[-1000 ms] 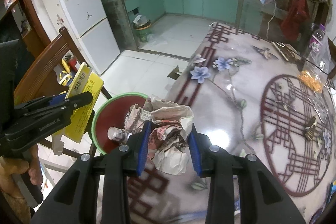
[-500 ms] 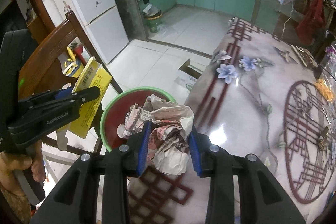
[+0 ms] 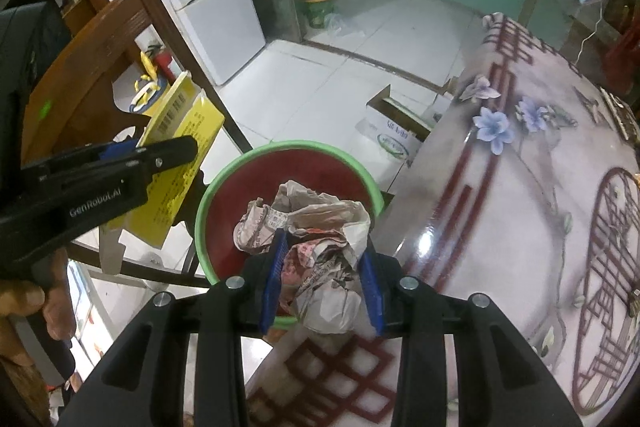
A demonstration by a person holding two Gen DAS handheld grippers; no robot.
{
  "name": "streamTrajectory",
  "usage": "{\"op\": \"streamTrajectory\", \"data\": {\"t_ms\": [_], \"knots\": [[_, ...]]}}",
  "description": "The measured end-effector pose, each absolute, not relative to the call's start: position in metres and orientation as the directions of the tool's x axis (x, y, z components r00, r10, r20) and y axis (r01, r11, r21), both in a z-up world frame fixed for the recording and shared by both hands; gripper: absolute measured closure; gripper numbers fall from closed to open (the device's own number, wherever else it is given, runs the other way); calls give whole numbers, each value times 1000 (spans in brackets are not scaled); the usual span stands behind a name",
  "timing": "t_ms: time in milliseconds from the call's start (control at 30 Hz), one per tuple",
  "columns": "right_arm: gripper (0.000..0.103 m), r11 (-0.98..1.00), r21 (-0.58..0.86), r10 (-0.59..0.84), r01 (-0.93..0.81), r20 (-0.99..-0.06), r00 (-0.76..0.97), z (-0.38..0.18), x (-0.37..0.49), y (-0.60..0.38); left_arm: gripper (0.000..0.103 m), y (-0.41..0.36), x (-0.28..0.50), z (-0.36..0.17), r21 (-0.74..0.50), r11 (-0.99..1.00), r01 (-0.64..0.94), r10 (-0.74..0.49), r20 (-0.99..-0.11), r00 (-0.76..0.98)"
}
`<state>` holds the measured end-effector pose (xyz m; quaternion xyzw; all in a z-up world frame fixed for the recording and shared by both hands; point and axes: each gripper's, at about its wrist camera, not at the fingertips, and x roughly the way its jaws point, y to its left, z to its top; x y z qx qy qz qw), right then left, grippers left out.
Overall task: Collect trash
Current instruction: 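Carry the yellow box and crumpled brown paper over the red bucket with both tools, then open the left tool to drop the box while the right tool drops the paper, then move both open tools back over the table toward the last items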
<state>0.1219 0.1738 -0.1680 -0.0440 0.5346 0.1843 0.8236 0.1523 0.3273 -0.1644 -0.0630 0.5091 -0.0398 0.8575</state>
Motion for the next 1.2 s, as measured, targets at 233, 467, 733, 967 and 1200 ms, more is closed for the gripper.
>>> {"op": "streamTrajectory", "data": {"t_ms": [233, 467, 733, 967, 1200], "knots": [[68, 925, 127, 250, -357, -912, 325, -182, 134, 179, 68, 328, 169, -174, -150, 989, 1, -134, -877, 461], [62, 913, 140, 267, -382, -915, 303, -189, 140, 185, 60, 331, 178, -182, -142, 990, -23, -116, -887, 447], [45, 907, 156, 295, -391, -897, 329, -179, 139, 182, 34, 342, 174, -168, -142, 987, -69, -91, -870, 485], [39, 926, 154, 291, -345, -874, 390, -156, 124, 151, 34, 331, 157, -150, -152, 987, -55, -103, -854, 510], [37, 959, 157, 250, -235, -858, 450, -140, 96, 86, 34, 282, 138, -135, -140, 990, 32, -136, -841, 524]]}}
